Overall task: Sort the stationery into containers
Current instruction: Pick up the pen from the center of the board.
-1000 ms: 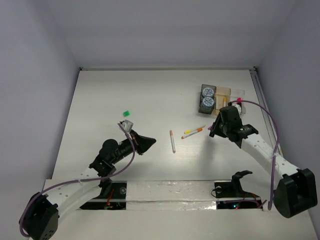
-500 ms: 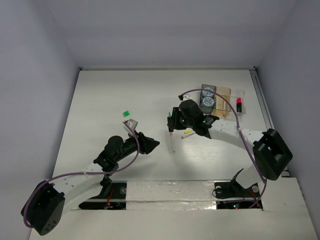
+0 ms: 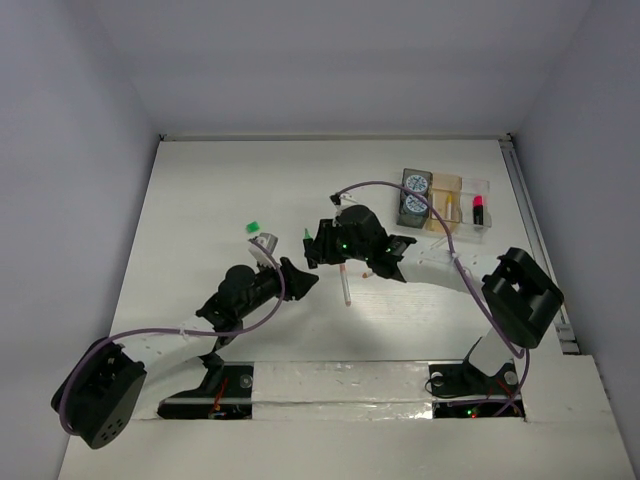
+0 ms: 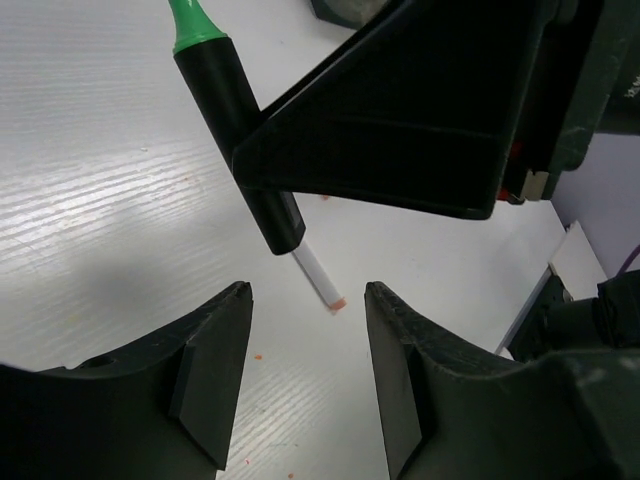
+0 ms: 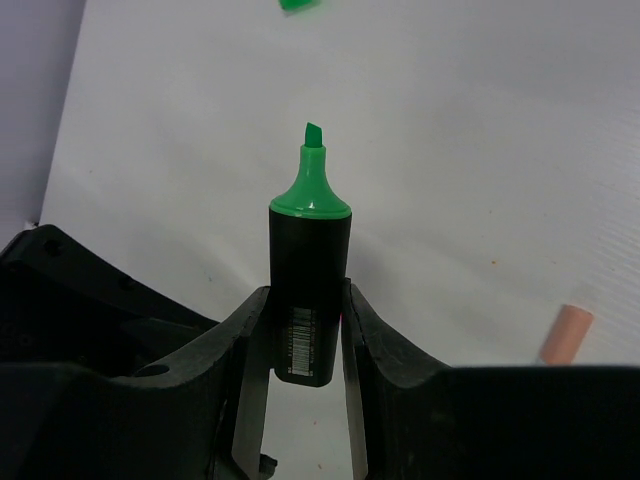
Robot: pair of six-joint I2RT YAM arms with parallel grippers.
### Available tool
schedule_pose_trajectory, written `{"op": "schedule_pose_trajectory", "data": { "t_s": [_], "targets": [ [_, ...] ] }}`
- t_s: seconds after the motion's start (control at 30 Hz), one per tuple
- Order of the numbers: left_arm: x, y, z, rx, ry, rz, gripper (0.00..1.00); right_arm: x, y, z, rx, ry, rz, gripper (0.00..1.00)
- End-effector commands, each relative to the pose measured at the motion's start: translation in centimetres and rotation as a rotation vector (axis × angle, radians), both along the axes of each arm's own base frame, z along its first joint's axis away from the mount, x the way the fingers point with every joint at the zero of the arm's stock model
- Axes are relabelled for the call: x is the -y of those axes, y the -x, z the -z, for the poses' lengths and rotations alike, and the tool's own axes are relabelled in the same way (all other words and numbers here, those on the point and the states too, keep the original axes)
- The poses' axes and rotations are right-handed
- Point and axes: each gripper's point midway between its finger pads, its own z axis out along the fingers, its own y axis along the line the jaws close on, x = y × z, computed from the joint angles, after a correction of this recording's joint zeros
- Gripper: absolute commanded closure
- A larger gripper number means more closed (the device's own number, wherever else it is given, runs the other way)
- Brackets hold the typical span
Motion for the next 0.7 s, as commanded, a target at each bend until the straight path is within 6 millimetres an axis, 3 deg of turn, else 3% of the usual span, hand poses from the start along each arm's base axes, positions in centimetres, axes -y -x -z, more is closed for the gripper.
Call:
{"op": "schedule_pose_trajectory", "data": {
  "t_s": [0.0,0.3,0.67],
  "targets": [
    [0.5,-1.8,-3.5,0.087,0.07,-0.049,0.56,-1.6,0.0,-2.9,0.049,-0.11,-0.023,1.0],
    [-0.1,-2.5,-3.3,0.082,0.074,-0.105,0.66,-1.8,1.7,-2.1,0.004,-0.145,-0.058,1.0],
    [0.2,-2.6,-2.8,0.071,0.069,-0.096,0.67,-2.0,2.8,-2.2,-0.007,-0.183,-0.078,1.0]
  ]
}}
